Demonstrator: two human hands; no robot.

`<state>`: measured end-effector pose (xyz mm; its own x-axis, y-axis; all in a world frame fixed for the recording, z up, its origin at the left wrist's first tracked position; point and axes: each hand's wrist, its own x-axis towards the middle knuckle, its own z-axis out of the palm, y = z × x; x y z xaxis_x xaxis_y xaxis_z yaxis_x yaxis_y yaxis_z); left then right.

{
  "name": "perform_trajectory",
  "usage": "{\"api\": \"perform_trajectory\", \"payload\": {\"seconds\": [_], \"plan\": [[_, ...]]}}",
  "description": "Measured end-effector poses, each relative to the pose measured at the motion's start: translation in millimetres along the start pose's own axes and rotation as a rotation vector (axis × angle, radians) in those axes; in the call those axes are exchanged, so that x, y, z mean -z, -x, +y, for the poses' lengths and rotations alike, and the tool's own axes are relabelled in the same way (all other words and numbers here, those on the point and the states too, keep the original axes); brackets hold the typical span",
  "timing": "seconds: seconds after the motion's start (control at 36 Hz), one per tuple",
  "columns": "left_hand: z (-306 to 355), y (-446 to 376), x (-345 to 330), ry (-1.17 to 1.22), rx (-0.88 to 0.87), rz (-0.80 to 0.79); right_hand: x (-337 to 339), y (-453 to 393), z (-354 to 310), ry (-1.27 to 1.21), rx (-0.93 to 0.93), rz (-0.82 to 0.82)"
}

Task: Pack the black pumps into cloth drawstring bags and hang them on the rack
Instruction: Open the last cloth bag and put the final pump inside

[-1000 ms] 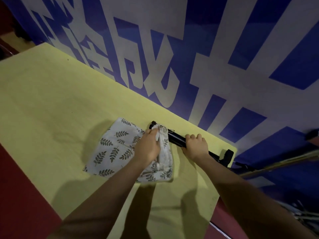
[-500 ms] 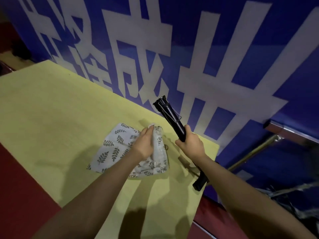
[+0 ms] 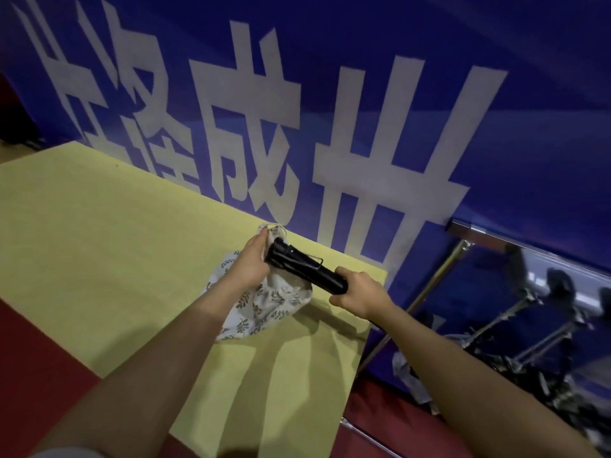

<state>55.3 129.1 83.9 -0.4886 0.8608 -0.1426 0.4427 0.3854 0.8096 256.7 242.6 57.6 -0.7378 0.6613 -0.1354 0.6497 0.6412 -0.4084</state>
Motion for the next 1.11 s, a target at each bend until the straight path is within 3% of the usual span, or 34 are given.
{"api": "perform_trajectory", "payload": {"seconds": [0.19, 0.44, 0.61, 0.69, 0.78, 0.89, 0.97, 1.11], "plan": [[3.7, 13.3, 1.7, -0.261, -0.091, -0.061, -3.8, -1.0, -18.9, 0.345, 0.108, -0.065], [12.0, 27.3, -16.8, -0.465, -0.191, -0.188, 6.8, -7.9, -52.8, 0.719, 0.365, 0.095], [16.0, 31.9, -26.4, -0.737, -0.275, 0.088, 20.4, -9.0, -58.5, 0.728, 0.511, 0.245], [18.7, 25.5, -27.1, -0.779, -0.297, 0.203, 19.9, -12.2, -54.5, 0.772, 0.560, 0.447], [15.1, 18.6, -25.7, -0.752, -0.253, 0.223, 20.9, -13.9, -50.4, 0.686, 0.690, 0.677], [9.3, 13.1, -20.5, -0.630, -0.212, 0.316, 25.3, -3.1, -51.6, 0.562, 0.791, 0.749], [10.9, 13.1, -14.7, -0.482, -0.190, 0.349, 19.2, -0.3, -49.3, 0.392, 0.684, 0.631], [17.2, 20.5, -6.4, -0.293, -0.194, 0.327, 13.7, -10.4, -50.7, 0.012, 0.256, 0.391]]}}
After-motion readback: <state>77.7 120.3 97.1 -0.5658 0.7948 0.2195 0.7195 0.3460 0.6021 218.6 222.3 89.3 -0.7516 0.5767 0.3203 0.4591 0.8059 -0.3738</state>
